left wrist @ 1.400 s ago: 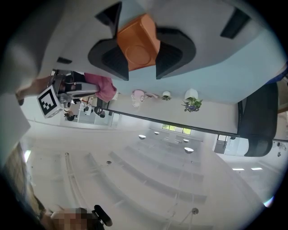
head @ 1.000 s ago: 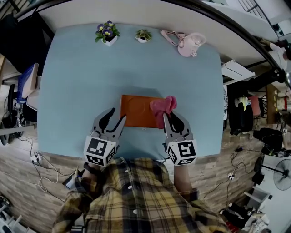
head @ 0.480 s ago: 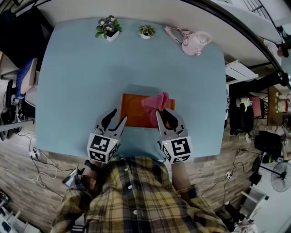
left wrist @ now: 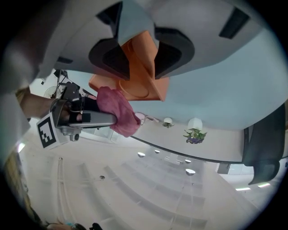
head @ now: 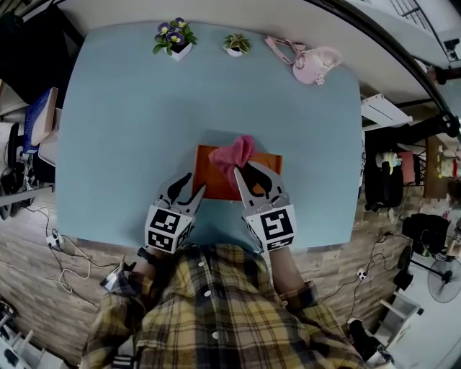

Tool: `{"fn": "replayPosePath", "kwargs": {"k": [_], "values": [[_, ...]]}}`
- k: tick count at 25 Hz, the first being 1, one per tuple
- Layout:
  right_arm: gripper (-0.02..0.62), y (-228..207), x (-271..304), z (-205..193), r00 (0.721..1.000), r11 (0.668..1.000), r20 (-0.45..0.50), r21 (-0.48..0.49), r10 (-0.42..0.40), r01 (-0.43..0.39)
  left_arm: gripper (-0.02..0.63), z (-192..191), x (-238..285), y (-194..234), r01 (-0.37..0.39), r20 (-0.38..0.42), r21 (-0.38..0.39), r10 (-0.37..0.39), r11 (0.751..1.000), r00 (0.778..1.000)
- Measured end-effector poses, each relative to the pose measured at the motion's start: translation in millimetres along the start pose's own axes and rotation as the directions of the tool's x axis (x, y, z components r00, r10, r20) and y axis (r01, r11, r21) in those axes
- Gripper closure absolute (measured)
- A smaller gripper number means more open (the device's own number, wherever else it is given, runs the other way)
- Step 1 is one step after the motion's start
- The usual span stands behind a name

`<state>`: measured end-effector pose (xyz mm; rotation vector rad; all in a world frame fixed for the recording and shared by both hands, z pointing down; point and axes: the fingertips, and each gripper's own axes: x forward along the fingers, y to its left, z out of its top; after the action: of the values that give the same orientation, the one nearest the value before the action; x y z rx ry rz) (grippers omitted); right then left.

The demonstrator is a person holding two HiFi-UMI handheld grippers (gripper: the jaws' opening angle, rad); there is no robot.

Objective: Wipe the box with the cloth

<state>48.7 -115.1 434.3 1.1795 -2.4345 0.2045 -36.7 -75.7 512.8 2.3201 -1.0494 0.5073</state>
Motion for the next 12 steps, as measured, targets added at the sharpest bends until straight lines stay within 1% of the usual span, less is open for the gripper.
{"fn": "replayPosePath", "kwargs": {"k": [2, 4, 8, 10, 12], "values": [[0.546, 6.8, 9.5, 4.6, 1.000, 0.999, 0.002, -0.029, 0.030, -0.030, 0.444, -3.6, 1.9, -1.0, 0.001, -0.013, 0.001, -0.001, 1.000, 1.000], [0.545, 12.8, 19.1, 8.5, 0.998, 0.996, -0.001, -0.062, 0.058, -0.058, 0.468, -6.1, 3.2, -1.6, 0.001, -0.020, 0.003, 0.000, 1.000, 1.000], [0.545, 27.8, 41.1, 12.7, 0.992, 0.983, -0.023, -0.134, 0.124, -0.126, 0.476, -7.1, 2.2, -1.0, 0.010, -0.010, -0.006, -0.010, 1.000, 1.000], [0.545, 35.2, 50.6, 12.8, 0.987, 0.973, -0.042, -0.165, 0.155, -0.160, 0.476, -7.1, 2.4, -1.1, 0.016, -0.006, -0.008, -0.016, 1.000, 1.000], [0.545, 40.0, 57.9, 9.0, 0.982, 0.964, -0.081, -0.194, 0.168, -0.181, 0.476, -7.1, 2.4, -1.1, 0.016, -0.001, -0.009, -0.016, 1.000, 1.000]]}}
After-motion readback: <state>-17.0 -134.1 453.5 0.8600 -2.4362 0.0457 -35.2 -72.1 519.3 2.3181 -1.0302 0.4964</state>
